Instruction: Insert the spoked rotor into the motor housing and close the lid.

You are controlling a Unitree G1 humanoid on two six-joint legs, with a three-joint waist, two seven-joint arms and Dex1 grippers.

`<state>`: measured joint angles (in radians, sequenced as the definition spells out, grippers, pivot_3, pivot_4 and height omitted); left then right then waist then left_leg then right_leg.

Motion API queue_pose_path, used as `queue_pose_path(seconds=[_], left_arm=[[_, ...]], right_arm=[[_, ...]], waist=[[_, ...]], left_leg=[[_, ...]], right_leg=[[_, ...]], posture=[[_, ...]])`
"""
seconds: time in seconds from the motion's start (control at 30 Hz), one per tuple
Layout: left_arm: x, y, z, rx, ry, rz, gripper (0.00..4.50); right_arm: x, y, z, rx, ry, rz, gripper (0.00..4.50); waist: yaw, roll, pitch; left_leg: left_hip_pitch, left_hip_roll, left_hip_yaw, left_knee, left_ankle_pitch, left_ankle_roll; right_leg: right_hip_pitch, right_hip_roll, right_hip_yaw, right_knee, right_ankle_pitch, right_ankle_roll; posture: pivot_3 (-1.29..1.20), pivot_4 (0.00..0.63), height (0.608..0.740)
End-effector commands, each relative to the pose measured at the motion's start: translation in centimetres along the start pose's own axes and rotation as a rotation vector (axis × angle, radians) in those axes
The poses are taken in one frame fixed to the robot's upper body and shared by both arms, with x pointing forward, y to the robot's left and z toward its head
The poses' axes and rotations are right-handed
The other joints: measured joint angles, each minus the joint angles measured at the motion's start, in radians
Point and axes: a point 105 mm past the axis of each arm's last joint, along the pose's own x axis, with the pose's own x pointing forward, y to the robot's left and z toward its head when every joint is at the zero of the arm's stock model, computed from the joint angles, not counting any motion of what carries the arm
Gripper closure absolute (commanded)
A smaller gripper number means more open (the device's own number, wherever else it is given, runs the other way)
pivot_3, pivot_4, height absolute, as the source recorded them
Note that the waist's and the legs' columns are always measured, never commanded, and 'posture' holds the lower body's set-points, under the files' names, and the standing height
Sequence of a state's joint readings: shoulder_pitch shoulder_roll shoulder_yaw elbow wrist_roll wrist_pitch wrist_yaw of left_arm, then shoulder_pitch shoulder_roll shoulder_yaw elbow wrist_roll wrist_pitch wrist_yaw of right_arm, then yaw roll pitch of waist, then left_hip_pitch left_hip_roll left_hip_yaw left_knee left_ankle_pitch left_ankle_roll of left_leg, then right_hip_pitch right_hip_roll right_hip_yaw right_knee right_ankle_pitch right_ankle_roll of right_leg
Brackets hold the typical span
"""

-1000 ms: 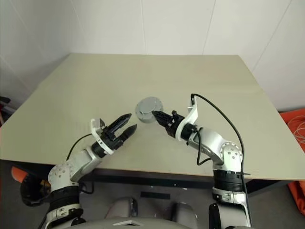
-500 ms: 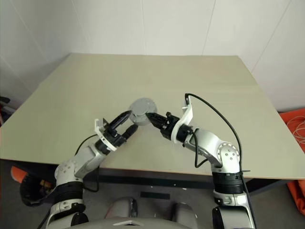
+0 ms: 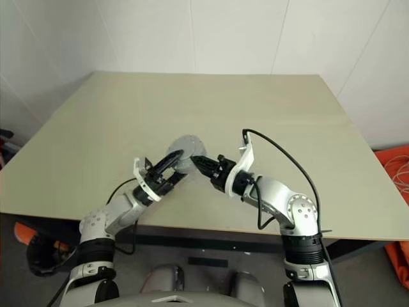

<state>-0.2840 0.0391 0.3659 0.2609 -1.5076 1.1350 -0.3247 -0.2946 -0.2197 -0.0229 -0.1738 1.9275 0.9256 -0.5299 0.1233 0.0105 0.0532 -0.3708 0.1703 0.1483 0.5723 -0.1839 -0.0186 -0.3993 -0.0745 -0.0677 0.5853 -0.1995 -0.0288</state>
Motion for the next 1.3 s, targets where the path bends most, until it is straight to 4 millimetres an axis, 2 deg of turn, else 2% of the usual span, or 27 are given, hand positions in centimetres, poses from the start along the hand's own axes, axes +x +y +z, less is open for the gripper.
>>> queue_pose_path(seconds=[0.03, 0.07, 0.23, 0.43, 0.6, 0.7, 0.73, 0.77, 0.87, 1.0, 1.17, 1.3], left_arm=[[0.3, -0.7, 0.1, 0.018, 0.013, -0.026, 2.26], [0.3, -0.7, 0.2, 0.018, 0.012, -0.026, 2.42], [0.2, -0.7, 0.3, 0.019, -0.001, -0.031, 2.42], [0.1, -0.7, 0.5, 0.028, -0.018, -0.033, 2.42], [-0.1, -0.7, 0.8, 0.044, -0.036, -0.024, 2.42], [-0.2, -0.7, 1.2, 0.058, -0.058, -0.021, 2.42], [-0.3, -0.7, 1.3, 0.064, -0.066, -0.019, 2.42], [-0.3, -0.7, 1.5, 0.076, -0.075, -0.017, 2.42], [-0.3, -1.1, 3.5, 0.191, -0.19, 0.023, 2.42], [-0.4, -0.8, 6.8, 0.335, -0.394, 0.143, 2.42], [-0.7, 0.0, 8.6, 0.458, -0.487, 0.264, 2.42], [-1.3, 0.3, 10.3, 0.455, -0.607, 0.326, 2.42]], right_arm=[[-0.3, 3.1, -0.1, -0.046, -0.004, 0.126, 3.35], [-0.3, 3.1, -0.1, -0.046, -0.005, 0.126, 3.35], [-0.4, 2.7, 0.2, -0.038, -0.013, 0.105, 3.35], [-0.9, 1.2, 1.1, -0.014, -0.055, 0.042, 3.35], [-1.3, -0.1, 1.3, 0.002, -0.079, -0.003, 1.68], [-1.3, -0.4, 1.3, 0.001, -0.083, -0.021, 0.59], [-1.4, -0.6, 1.3, -0.002, -0.087, -0.033, 0.1], [-1.4, -0.9, 1.4, -0.009, -0.093, -0.051, 0.0], [-1.9, -2.2, 2.7, -0.065, -0.169, -0.149, 0.0], [-2.4, -2.8, 2.7, -0.124, -0.17, -0.176, 0.0], [-2.2, -3.5, 2.2, -0.137, -0.148, -0.199, 0.0], [-1.8, -3.5, 1.8, -0.154, -0.126, -0.194, 0.0]], waist=[[0.0, 0.0, 0.0], [0.0, 0.0, 0.0], [0.0, 0.0, 0.0], [0.0, 0.0, 0.0], [0.0, 0.0, 0.0], [0.0, 0.0, 0.0], [0.0, 0.0, 0.0], [0.0, 0.0, 0.0], [0.0, 0.0, 0.0], [0.0, -0.001, 0.0], [0.0, -0.002, 0.0], [0.0, -0.003, 0.0]], left_leg=[[0.0, 0.0, 0.0, 0.0, 0.0, 0.0], [0.0, 0.0, 0.0, 0.0, 0.0, 0.0], [0.0, 0.0, 0.0, 0.0, 0.0, 0.0], [0.0, 0.0, 0.0, 0.001, 0.0, 0.0], [0.0, 0.0, 0.0, 0.001, 0.0, 0.0], [0.0, 0.0, 0.0, 0.001, 0.0, 0.0], [0.0, 0.0, 0.0, 0.001, 0.0, 0.0], [0.0, 0.0, 0.0, 0.001, 0.0, 0.0], [0.0, 0.0, 0.0, 0.003, 0.0, 0.0], [-0.001, 0.0, 0.0, 0.004, 0.0, 0.0], [-0.002, 0.0, 0.0, 0.004, -0.001, 0.001], [-0.003, 0.0, 0.0, 0.005, -0.001, 0.002]], right_leg=[[0.0, 0.0, 0.0, 0.0, 0.0, 0.0], [0.0, 0.0, 0.0, 0.0, 0.0, 0.0], [0.0, 0.0, 0.0, 0.0, 0.0, 0.0], [0.001, 0.0, 0.0, 0.0, 0.0, 0.0], [0.001, 0.0, 0.0, 0.001, 0.0, 0.0], [0.001, 0.0, 0.0, 0.001, 0.0, 0.0], [0.001, 0.0, 0.0, 0.001, 0.0, 0.0], [0.001, 0.0, 0.0, 0.001, 0.0, 0.0], [0.001, 0.0, 0.0, 0.001, 0.0, 0.0], [0.001, 0.0, 0.0, 0.001, 0.001, 0.001], [0.001, 0.0, 0.0, 0.0, 0.002, 0.003], [0.001, 0.0, 0.0, 0.0, 0.002, 0.003]], posture=[[0.0, 0.0, 0.74], [0.0, 0.0, 0.74], [0.0, 0.0, 0.74], [0.0, 0.0, 0.74], [0.0, 0.0, 0.74], [0.0, 0.0, 0.74], [0.0, 0.0, 0.74], [0.0, 0.0, 0.74], [0.0, 0.0, 0.74], [0.0, 0.0, 0.74], [0.0, 0.0, 0.74], [0.0, 0.0, 0.74]])
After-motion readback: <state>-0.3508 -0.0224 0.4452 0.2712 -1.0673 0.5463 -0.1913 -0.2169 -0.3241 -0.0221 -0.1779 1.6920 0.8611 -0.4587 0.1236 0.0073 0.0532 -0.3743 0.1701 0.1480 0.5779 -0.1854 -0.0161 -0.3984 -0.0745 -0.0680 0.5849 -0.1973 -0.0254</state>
